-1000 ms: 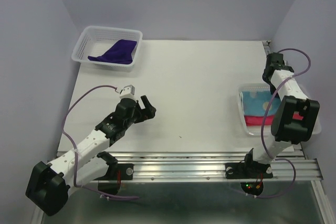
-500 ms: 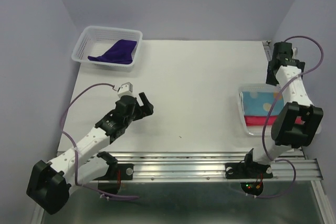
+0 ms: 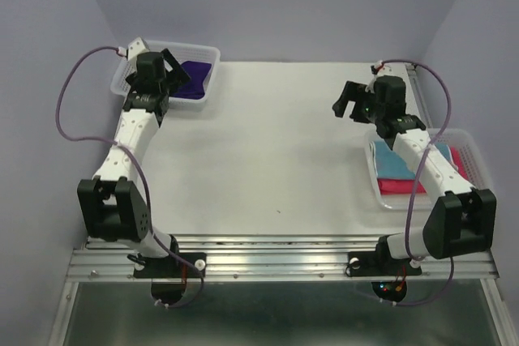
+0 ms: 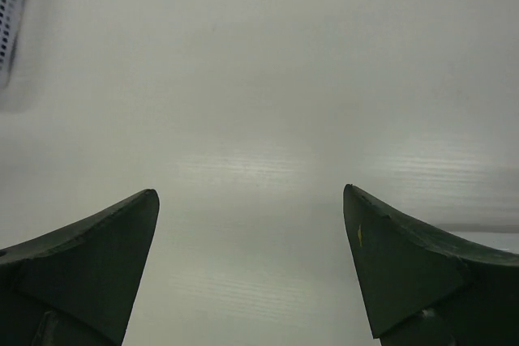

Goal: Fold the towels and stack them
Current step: Grab crumpled towel

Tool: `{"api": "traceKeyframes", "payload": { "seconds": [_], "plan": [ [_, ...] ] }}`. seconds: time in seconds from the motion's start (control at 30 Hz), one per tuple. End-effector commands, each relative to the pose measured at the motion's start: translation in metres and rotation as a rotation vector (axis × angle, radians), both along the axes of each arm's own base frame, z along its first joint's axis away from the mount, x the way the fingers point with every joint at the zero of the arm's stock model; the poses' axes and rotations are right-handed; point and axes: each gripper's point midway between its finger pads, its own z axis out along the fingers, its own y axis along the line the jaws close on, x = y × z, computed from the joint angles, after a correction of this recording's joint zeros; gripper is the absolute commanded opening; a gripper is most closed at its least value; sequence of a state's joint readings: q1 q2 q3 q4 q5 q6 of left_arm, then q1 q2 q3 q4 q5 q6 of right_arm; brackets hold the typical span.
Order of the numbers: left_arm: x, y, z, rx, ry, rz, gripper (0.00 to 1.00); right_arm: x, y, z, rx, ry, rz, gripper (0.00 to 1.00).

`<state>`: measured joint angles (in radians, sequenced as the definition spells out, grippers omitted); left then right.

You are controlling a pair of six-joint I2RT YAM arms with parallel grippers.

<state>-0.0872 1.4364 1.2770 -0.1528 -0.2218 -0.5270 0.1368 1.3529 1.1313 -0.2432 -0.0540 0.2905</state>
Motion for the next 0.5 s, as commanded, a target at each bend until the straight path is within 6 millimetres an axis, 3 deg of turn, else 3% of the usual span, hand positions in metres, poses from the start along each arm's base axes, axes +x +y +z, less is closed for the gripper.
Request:
{"api": "traceKeyframes", "payload": {
  "seconds": [0.0,0.03,0.1,0.13,0.23,0.27,0.3,0.33,0.4,0.43,0.47],
  "plan": [
    [0.052,0.030,-0.011,0.154,0.091,-0.051,0.99,0.005,0.030,-0.004,0.106,-0.044,0.073,1.00],
    [0.079,0.032,-0.016,0.192,0.115,-0.075,0.99,0.006,0.031,-0.007,0.103,-0.038,0.070,1.00],
    [0.108,0.024,-0.023,0.292,0.133,-0.212,0.99,0.006,0.033,-0.013,0.091,-0.025,0.082,1.00],
    [0.134,0.023,-0.035,0.336,0.154,-0.265,0.99,0.005,0.033,-0.016,0.088,-0.020,0.086,1.00],
    [0.176,0.029,-0.054,0.386,0.222,-0.286,0.99,0.003,0.037,-0.020,0.080,-0.018,0.120,1.00],
    [0.185,0.030,-0.057,0.400,0.219,-0.278,0.99,0.002,0.037,-0.020,0.080,-0.021,0.124,1.00],
    [0.197,0.035,-0.045,0.446,0.185,-0.275,0.99,0.001,0.039,-0.022,0.088,-0.021,0.129,1.00],
    [0.205,0.037,-0.071,0.455,0.215,-0.270,0.99,-0.001,0.042,-0.020,0.100,-0.030,0.147,1.00],
    [0.211,0.039,-0.082,0.467,0.217,-0.265,0.99,-0.003,0.047,-0.018,0.110,-0.037,0.176,1.00],
    [0.208,0.039,-0.102,0.461,0.250,-0.280,0.99,-0.004,0.048,-0.018,0.111,-0.037,0.184,1.00],
    [0.214,0.034,-0.101,0.455,0.210,-0.293,0.99,-0.005,0.050,-0.018,0.112,-0.036,0.193,1.00]
  ]
}}
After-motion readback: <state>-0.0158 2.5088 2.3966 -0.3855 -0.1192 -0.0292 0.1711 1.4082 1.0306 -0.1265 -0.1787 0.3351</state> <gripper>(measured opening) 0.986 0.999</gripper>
